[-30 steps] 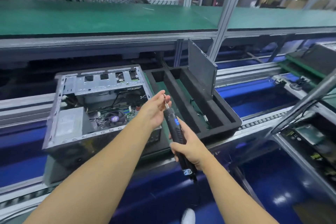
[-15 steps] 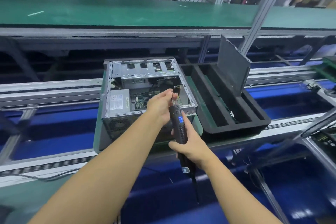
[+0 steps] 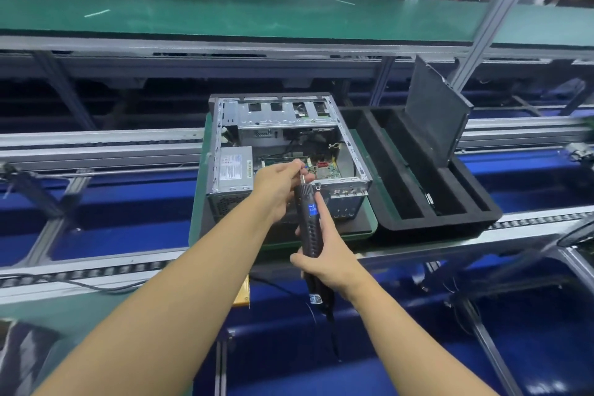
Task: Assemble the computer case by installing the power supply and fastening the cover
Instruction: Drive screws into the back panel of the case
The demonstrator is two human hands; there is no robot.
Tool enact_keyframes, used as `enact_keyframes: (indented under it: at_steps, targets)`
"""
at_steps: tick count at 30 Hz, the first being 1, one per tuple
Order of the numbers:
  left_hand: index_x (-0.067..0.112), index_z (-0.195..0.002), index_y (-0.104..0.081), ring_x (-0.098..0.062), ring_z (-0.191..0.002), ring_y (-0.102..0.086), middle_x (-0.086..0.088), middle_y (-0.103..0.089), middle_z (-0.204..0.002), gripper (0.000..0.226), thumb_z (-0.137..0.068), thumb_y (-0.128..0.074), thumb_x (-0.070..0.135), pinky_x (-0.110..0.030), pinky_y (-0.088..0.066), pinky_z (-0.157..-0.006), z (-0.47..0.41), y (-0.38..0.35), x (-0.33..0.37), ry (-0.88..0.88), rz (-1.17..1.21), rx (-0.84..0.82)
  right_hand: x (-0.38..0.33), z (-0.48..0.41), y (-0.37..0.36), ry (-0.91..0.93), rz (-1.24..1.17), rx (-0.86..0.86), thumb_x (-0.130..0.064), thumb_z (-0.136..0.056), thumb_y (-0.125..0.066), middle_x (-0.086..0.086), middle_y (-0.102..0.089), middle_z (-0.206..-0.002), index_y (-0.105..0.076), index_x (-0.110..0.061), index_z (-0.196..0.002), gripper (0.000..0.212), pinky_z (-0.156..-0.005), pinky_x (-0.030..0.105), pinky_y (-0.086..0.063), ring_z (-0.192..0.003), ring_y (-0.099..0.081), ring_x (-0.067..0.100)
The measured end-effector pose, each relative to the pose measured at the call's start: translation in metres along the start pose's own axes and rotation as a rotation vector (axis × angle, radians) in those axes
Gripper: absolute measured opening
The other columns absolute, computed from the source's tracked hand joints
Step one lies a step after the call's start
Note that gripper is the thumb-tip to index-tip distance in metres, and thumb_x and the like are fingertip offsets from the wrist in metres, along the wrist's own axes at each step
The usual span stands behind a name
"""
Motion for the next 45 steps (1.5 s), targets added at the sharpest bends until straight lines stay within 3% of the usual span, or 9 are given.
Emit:
enact_keyframes:
  at_steps: [4, 8, 9, 11, 13, 15, 19, 33, 45]
  targets:
    - [0.009, -0.096, -0.075, -0.019, -0.095, -0.067, -0.001, -0.073, -0.102, 0.035, -0.098, -0.058, 0.039, -0.033, -0.054, -0.081, -0.006, 0.022, 0.009, -0.022, -0.490, -0.134, 0.005, 0.002, -0.010, -0.020, -0.072, -0.020, -0.008, -0.079, -0.077, 0.010, -0.057, -0.124, -0.007, -0.067, -0.152, 0.118, -0.071, 0.035, -0.057, -0.070, -0.064, 0.019]
    - [0.027, -0.094, -0.070, -0.005, -0.055, -0.053, 0.011, -0.061, -0.079, 0.018, -0.098, -0.053, 0.023, -0.023, -0.044, -0.058, -0.018, 0.065, 0.060, -0.335, -0.991, 0.008, 0.008, 0.003, -0.015, -0.069, -0.120, -0.043, 0.002, -0.084, -0.072, 0.014, -0.055, -0.126, -0.009, -0.059, -0.157, 0.115, -0.065, 0.036, -0.056, -0.065, -0.060, 0.026]
    - [0.033, -0.100, -0.069, -0.001, -0.057, -0.053, 0.016, -0.059, -0.084, 0.025, -0.095, -0.052, 0.016, -0.023, -0.043, -0.062, -0.019, 0.069, 0.069, -0.425, -1.090, 0.021, 0.008, 0.003, -0.017, -0.076, -0.125, -0.052, 0.004, -0.085, -0.071, 0.015, -0.055, -0.125, -0.009, -0.058, -0.158, 0.114, -0.064, 0.036, -0.056, -0.065, -0.060, 0.027]
    - [0.032, -0.123, -0.064, -0.008, -0.102, -0.060, 0.011, -0.062, -0.116, 0.041, -0.088, -0.054, 0.012, -0.030, -0.042, -0.089, -0.026, 0.066, 0.060, -0.475, -1.371, -0.129, 0.009, 0.003, -0.022, -0.086, -0.117, -0.084, 0.002, -0.085, -0.071, 0.013, -0.056, -0.124, -0.011, -0.059, -0.157, 0.112, -0.063, 0.035, -0.055, -0.063, -0.060, 0.027]
    - [0.029, -0.141, -0.052, -0.019, -0.137, -0.038, 0.005, -0.052, -0.144, 0.058, -0.085, -0.060, 0.019, -0.043, -0.027, -0.111, -0.035, 0.068, 0.033, -0.432, -1.604, -0.263, 0.012, 0.003, -0.028, -0.101, -0.105, -0.115, -0.004, -0.082, -0.073, 0.010, -0.058, -0.122, -0.013, -0.062, -0.154, 0.110, -0.063, 0.033, -0.055, -0.061, -0.061, 0.024]
    - [0.027, -0.143, -0.052, -0.021, -0.142, -0.027, 0.005, -0.052, -0.144, 0.059, -0.087, -0.069, 0.032, -0.046, -0.022, -0.116, -0.041, 0.071, 0.018, -0.443, -1.571, -0.277, 0.018, 0.003, -0.033, -0.128, -0.106, -0.134, -0.010, -0.079, -0.075, 0.008, -0.059, -0.122, -0.014, -0.063, -0.153, 0.110, -0.062, 0.033, -0.056, -0.061, -0.062, 0.022]
    - [0.026, -0.134, -0.061, -0.022, -0.138, -0.032, 0.004, -0.062, -0.131, 0.056, -0.084, -0.072, 0.050, -0.046, -0.027, -0.114, -0.044, 0.072, 0.015, -0.580, -1.459, -0.163, 0.033, 0.003, -0.041, -0.173, -0.095, -0.153, -0.017, -0.077, -0.077, 0.004, -0.061, -0.122, -0.015, -0.064, -0.153, 0.109, -0.062, 0.034, -0.057, -0.063, -0.063, 0.022]
    - [0.026, -0.127, -0.067, -0.020, -0.132, -0.037, 0.011, -0.066, -0.126, 0.046, -0.085, -0.073, 0.044, -0.045, -0.029, -0.108, -0.047, 0.075, 0.014, -0.687, -1.445, -0.058, 0.048, -0.004, -0.050, -0.179, -0.147, -0.145, -0.021, -0.073, -0.080, 0.004, -0.060, -0.120, -0.022, -0.080, -0.136, 0.104, -0.063, 0.036, -0.057, -0.066, -0.061, 0.022]
    - [0.028, -0.129, -0.065, -0.020, -0.134, -0.034, 0.014, -0.063, -0.130, 0.041, -0.089, -0.068, 0.035, -0.044, -0.026, -0.106, -0.045, 0.075, 0.014, -0.661, -1.443, -0.101, 0.059, -0.006, -0.049, -0.196, -0.129, -0.110, -0.021, -0.073, -0.081, 0.003, -0.062, -0.120, -0.022, -0.076, -0.143, 0.107, -0.064, 0.038, -0.059, -0.069, -0.062, 0.022]
Point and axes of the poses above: each hand's wrist, its own z-axis away from the middle knuckle, its own y-axis out of the back of the hand, x = y × z, the point moved 8 cm from there along -z, towards the middle knuckle
